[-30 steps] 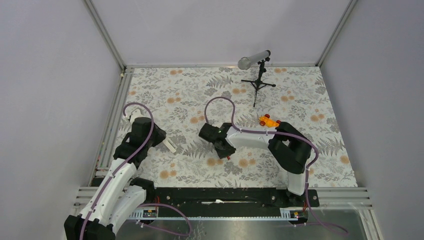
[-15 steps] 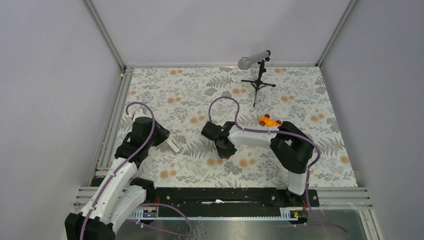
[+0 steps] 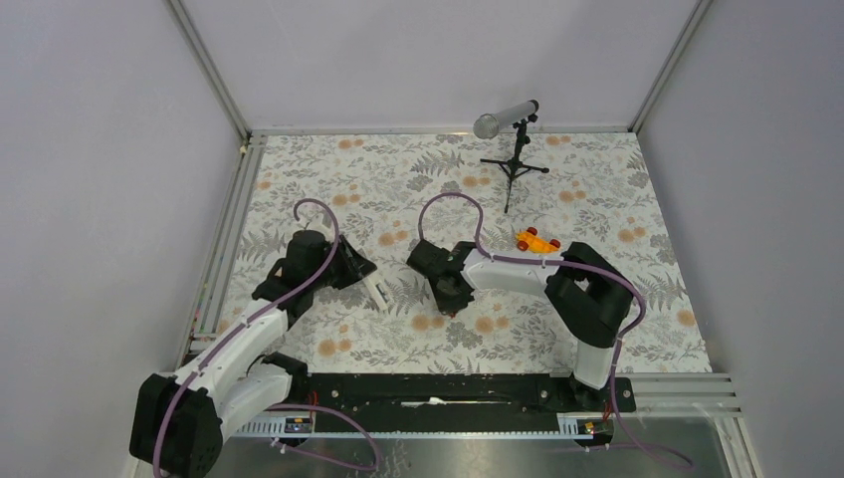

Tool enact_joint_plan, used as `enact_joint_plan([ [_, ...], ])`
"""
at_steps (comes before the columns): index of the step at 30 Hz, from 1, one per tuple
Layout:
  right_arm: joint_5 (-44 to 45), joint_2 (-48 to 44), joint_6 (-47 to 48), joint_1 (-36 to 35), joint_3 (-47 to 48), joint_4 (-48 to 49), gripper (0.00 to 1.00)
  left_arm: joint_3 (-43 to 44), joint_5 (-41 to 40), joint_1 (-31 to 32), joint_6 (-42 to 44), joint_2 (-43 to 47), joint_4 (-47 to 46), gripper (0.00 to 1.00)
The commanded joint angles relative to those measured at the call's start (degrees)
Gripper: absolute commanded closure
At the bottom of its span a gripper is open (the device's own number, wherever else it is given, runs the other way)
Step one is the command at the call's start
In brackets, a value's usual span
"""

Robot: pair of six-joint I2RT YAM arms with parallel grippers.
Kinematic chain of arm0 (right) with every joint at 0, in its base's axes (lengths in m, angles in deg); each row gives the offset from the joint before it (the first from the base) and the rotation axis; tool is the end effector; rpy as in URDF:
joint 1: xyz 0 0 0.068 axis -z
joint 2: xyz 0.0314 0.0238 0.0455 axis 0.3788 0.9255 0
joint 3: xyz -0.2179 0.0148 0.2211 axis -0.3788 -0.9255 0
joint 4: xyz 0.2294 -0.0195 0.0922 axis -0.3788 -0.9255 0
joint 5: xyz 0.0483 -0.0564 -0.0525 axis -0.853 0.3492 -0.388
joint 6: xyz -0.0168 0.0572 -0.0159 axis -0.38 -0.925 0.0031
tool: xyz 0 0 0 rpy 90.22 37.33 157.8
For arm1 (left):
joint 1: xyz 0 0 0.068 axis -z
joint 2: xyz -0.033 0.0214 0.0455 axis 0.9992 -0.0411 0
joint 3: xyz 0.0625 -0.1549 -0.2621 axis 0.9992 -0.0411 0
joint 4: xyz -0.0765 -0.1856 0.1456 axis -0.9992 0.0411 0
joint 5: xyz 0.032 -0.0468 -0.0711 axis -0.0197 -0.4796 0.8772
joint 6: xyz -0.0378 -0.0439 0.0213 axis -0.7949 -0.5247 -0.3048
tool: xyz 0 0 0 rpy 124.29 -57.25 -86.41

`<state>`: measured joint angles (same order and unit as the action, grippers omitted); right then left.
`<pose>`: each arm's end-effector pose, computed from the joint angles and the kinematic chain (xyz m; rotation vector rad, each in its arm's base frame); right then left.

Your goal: Load the batteries into the remote control

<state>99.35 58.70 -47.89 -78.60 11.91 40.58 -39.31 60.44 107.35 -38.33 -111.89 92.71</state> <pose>0.2022 0.2897 0.1936 -0.5267 2.7676 0.1236 0.1545 -0.0639 0.2466 -0.3702 2.2628 -0.7892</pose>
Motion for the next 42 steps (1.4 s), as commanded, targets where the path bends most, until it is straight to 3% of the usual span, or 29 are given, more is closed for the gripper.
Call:
enact_joint_plan([
  [1, 1.68, -1.61, 1.32, 1.08, -1.45, -1.6, 0.92, -0.58, 7.51, 1.29, 0.09, -3.64, -13.31, 1.0],
  [14, 0.31, -7.64, 3.85, 2.01, 1.16, -3.71, 0.9, 1.06, 12.87, 6.3, -1.47, -19.89, -26.47, 1.0],
  [24, -6.22, -10.97, 4.97, 2.2, 0.94, 0.2, 0.89, 3.95, 18.85, 8.55, -3.94, -31.72, -35.8, 1.0],
  [42, -13.46, -9.78, 3.68, 2.52, 1.72, 6.26, 0.88, 3.86, 22.81, 9.03, -11.13, -35.71, -41.04, 1.0],
])
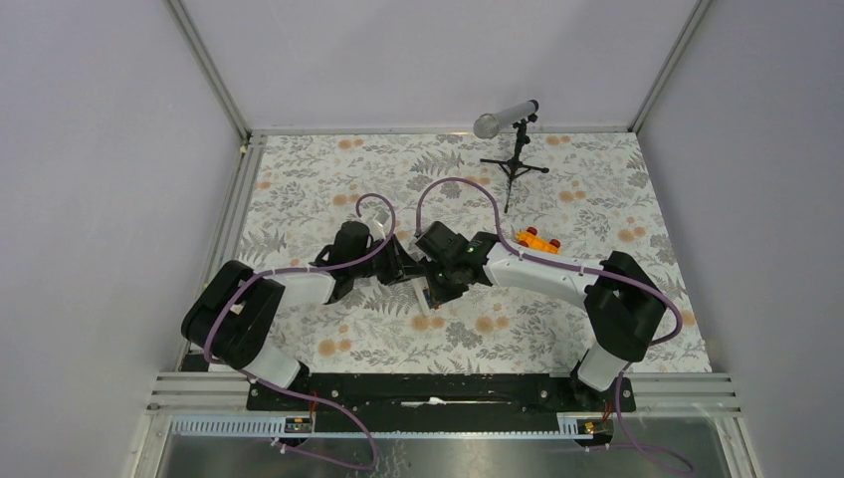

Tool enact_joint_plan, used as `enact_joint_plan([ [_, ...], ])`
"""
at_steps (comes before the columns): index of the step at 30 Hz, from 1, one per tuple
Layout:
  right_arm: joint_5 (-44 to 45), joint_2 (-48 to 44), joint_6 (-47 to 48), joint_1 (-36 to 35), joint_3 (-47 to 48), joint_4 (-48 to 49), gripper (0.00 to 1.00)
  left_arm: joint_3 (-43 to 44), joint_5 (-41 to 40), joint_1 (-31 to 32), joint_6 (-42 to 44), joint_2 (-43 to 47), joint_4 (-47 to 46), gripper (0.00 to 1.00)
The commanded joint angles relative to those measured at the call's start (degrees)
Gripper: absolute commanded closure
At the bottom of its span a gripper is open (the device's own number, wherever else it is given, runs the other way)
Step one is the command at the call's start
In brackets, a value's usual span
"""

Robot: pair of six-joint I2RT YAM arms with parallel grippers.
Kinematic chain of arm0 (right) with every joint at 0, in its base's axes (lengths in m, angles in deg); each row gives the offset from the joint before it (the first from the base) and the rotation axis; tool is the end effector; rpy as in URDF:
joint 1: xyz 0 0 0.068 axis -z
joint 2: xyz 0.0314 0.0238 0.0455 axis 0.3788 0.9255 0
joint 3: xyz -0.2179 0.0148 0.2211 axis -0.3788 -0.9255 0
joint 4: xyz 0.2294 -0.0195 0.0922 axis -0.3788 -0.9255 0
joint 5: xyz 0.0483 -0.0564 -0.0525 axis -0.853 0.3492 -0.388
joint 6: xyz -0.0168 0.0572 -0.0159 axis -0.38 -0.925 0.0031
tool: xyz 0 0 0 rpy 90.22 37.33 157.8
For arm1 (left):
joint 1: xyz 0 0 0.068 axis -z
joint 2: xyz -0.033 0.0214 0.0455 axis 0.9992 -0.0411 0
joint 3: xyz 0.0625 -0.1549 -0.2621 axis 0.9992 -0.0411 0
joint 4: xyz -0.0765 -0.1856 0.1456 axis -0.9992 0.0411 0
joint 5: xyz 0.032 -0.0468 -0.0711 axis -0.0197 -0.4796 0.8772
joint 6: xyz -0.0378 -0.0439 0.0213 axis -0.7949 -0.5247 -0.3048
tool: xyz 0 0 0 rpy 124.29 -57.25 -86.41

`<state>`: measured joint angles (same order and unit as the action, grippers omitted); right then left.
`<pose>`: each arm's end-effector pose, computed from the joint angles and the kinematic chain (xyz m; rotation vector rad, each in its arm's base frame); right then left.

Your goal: Load the batteries into the remote control

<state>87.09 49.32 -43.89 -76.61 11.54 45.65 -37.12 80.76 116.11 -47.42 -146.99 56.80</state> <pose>0.1989 0.2811 0.2495 -0.6054 2.6535 0.5467 0.2343 -0.1538 0.1966 -0.1475 2.3757 -1.3260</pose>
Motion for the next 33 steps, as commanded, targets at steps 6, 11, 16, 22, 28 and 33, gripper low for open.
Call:
enact_joint_plan([
  [6, -0.07, 0.39, -0.02, 0.55, 2.13, 0.66, 0.88, 1.8, 3.36, 0.23, -2.75, -0.72, -5.65, 1.0],
  [11, 0.83, 1.85, 0.36, 0.54, 3.3, -1.43, 0.88, 2.02, 3.88, 0.18, -3.27, -0.62, -6.01, 1.0],
  [16, 1.98, 2.06, 0.62, 0.56, 3.71, -1.96, 0.88, 1.93, 3.97, 0.18, -3.27, -0.58, -5.9, 1.0],
  [22, 1.58, 2.43, 0.66, 0.64, 4.01, -2.32, 0.84, 2.06, 4.1, 0.18, -3.98, -0.27, -6.18, 1.0],
  [28, 0.84, 2.96, 0.78, 0.85, 4.61, -3.63, 0.81, 2.28, 3.76, 0.18, -4.11, 0.12, -5.83, 1.0],
  [33, 0.15, 3.73, 0.9, 1.08, 4.89, -4.77, 0.79, 2.37, 3.69, 0.18, -4.28, 0.19, -5.91, 1.0],
])
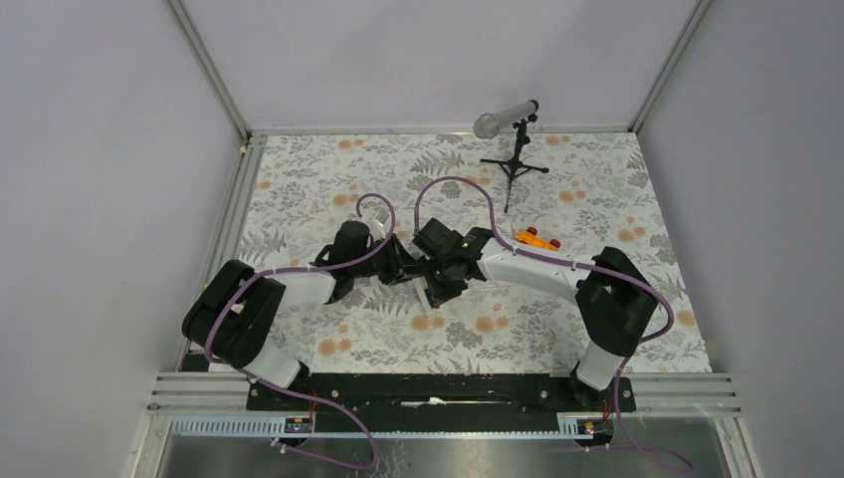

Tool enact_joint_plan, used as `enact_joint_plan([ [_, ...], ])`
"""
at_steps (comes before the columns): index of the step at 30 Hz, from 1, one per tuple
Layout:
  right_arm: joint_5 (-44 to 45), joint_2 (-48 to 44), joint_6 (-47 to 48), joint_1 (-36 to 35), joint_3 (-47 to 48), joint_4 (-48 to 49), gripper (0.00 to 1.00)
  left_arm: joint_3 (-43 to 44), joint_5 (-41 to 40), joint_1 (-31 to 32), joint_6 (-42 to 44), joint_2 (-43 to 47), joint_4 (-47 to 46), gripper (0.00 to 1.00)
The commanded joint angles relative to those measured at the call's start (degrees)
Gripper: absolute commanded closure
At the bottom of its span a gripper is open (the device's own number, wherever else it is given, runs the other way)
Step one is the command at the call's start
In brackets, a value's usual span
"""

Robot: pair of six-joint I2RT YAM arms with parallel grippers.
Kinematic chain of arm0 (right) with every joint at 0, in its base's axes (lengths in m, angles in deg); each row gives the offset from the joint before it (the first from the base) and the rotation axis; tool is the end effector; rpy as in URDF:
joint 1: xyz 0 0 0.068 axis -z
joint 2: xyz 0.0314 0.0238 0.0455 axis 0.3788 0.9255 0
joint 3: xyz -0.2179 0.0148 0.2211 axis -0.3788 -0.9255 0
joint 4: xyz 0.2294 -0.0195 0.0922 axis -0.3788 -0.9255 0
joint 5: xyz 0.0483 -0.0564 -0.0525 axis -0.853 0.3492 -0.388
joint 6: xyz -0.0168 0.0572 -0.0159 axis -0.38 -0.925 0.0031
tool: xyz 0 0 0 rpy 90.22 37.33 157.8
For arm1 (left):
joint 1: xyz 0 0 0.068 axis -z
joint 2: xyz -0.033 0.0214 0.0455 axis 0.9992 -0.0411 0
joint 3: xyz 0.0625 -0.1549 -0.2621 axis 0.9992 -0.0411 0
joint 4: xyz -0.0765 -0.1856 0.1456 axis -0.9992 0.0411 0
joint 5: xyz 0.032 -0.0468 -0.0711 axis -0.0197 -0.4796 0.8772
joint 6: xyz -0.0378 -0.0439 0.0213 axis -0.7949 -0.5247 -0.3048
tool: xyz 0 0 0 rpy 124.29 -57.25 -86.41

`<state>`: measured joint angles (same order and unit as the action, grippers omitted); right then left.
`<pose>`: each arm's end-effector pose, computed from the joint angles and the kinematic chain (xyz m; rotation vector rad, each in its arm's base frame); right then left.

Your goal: Load the batteries into the remote control

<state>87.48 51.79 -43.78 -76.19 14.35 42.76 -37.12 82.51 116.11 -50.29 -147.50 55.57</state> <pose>0.2063 0.2864 0.2465 -0.6023 2.6909 0.5009 0.2349 -0.1555 0.1968 -0.1811 2.3816 -1.3841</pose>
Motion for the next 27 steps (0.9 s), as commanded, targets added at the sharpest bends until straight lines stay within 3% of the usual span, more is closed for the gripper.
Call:
enact_joint_plan([
  [1, -0.37, 1.28, 0.68, 0.67, 1.99, -1.93, 0.79, 2.35, 1.84, 0.16, -1.47, 0.78, -4.69, 1.0],
  [13, -1.52, -0.41, 0.94, 1.11, 1.3, 0.02, 0.73, 1.94, 1.83, 0.01, -2.47, 1.06, -5.46, 1.0],
  [21, -4.29, -1.32, 0.75, 1.68, 0.05, 3.11, 0.8, 1.93, 1.67, 0.01, -2.57, 0.98, -5.48, 1.0],
  [27, -5.73, -2.26, 1.99, 1.64, -0.36, 3.82, 0.74, 2.1, 1.82, 0.01, -2.65, 0.95, -5.54, 1.0],
])
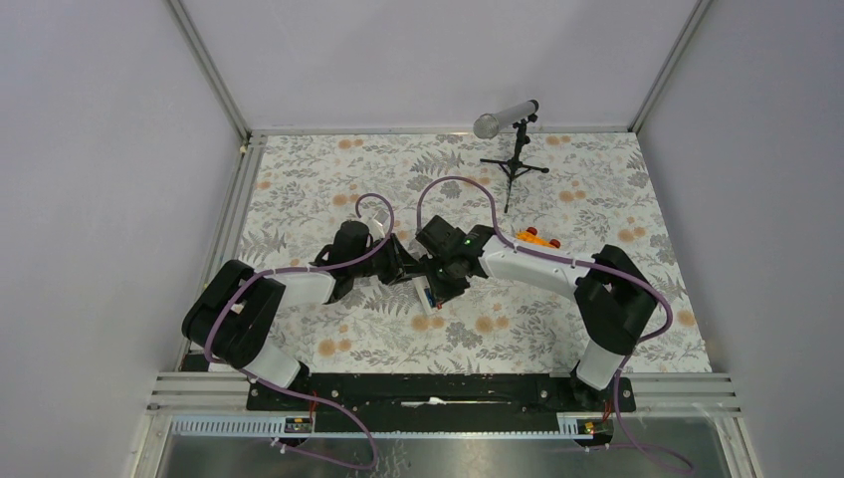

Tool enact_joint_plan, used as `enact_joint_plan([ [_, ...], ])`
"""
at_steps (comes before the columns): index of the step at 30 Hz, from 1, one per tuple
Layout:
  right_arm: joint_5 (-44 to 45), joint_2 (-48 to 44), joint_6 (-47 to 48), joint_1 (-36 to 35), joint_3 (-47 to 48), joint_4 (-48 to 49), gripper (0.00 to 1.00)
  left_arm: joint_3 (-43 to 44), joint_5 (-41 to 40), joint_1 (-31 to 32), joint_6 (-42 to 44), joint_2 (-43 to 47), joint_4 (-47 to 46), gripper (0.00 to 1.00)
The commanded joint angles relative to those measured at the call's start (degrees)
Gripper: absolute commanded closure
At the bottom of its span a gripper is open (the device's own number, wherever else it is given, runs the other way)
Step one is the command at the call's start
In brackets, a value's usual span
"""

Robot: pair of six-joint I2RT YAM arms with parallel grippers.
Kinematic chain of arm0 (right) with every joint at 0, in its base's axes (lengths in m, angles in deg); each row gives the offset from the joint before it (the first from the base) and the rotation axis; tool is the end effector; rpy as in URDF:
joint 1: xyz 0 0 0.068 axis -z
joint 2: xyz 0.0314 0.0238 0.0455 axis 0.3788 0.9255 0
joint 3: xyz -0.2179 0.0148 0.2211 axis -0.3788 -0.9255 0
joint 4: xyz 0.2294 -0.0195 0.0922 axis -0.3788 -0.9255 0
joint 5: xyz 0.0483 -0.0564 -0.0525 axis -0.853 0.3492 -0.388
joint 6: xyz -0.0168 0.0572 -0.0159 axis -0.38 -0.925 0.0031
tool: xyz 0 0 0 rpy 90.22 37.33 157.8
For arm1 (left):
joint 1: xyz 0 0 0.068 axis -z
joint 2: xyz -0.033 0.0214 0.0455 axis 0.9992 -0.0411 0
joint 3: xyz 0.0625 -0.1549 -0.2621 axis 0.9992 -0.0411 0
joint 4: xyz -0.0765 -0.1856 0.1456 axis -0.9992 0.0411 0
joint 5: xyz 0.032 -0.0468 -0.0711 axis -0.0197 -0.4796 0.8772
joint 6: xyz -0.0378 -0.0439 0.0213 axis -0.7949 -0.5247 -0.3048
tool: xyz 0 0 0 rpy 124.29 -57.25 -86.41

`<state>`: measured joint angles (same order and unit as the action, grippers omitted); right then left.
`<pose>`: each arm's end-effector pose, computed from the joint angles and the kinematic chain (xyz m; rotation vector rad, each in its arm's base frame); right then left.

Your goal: Load the batteries into the remote control

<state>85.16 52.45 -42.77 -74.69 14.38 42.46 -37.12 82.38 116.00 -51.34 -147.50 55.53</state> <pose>0.2128 0.2828 0.2426 -0.6094 2.7170 0.5226 0.2353 -0.1550 0.1968 -0.2069 2.3836 -1.3895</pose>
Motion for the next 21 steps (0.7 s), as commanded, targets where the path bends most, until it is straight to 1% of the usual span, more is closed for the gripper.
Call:
enact_joint_plan([
  [1, -3.84, -3.04, 1.33, 0.13, -0.49, 4.3, 0.74, 2.1, 1.96, 0.12, -1.58, 0.95, -5.52, 1.0],
  [7, -5.02, -3.13, 2.77, 0.13, -0.85, 4.39, 0.73, 2.2, 2.11, 0.12, -1.52, 0.86, -5.44, 1.0],
  [17, -5.58, -3.64, 1.55, 0.35, -0.09, 4.32, 0.71, 2.28, 2.27, -0.23, -1.8, 0.77, -5.62, 1.0],
  [21, -5.96, -4.06, 0.69, 0.8, 0.11, 4.5, 0.73, 2.2, 2.31, -0.41, -2.05, 0.74, -5.78, 1.0],
])
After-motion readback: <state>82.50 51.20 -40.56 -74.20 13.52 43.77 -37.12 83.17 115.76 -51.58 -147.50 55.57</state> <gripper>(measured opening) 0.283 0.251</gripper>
